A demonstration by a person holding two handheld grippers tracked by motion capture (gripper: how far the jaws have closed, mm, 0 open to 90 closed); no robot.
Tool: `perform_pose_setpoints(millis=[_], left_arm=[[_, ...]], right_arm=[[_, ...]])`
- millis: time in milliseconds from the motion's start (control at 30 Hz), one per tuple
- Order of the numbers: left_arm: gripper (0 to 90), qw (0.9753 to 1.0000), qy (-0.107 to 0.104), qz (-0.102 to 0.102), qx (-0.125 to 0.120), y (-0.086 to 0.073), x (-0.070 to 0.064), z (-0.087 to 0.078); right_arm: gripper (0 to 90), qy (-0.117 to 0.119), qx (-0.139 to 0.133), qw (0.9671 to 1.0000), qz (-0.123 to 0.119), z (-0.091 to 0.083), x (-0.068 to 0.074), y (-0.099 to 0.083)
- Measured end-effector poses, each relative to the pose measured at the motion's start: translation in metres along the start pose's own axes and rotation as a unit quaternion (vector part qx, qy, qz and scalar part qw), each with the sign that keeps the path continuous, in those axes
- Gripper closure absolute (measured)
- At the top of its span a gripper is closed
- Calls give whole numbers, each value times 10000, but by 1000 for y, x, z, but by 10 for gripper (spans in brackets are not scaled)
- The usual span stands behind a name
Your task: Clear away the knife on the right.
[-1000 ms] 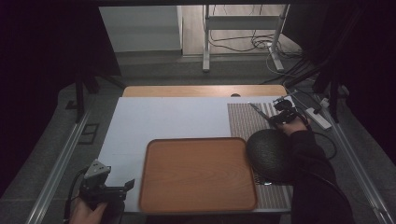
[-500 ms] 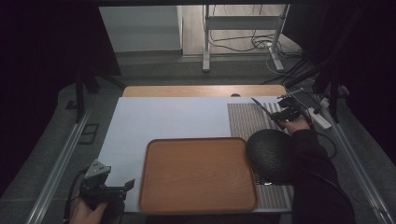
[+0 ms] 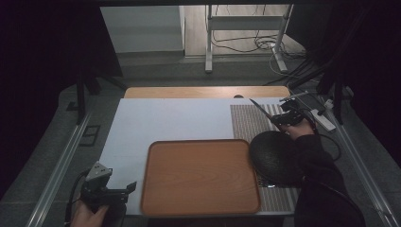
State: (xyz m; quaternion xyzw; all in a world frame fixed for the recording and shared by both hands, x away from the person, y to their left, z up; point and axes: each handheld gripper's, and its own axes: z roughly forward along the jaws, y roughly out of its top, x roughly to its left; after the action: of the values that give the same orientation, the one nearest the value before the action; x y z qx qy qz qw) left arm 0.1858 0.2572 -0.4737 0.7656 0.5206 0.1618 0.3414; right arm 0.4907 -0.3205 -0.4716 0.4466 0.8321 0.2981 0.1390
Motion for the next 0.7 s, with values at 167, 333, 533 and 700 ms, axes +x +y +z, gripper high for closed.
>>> perform_pose_setpoints(millis=[167,333,533,700], left_arm=[[14,10000,-3,-7,0,0,0,0],[15,10000,-9,-16,-11,0,1,0],[15,10000,-14,-18,-18,0,1,0],[14,10000,-11,-21,-20,0,1,0]], right_arm=[[770,93,-3,9999,-90,-2,15,-1],[770,240,-38,9996,-147,-6,32,-4],[770,380,-28,9991,-187,-11,53,-14],[770,514,-23,9983,-286,-14,67,-19]])
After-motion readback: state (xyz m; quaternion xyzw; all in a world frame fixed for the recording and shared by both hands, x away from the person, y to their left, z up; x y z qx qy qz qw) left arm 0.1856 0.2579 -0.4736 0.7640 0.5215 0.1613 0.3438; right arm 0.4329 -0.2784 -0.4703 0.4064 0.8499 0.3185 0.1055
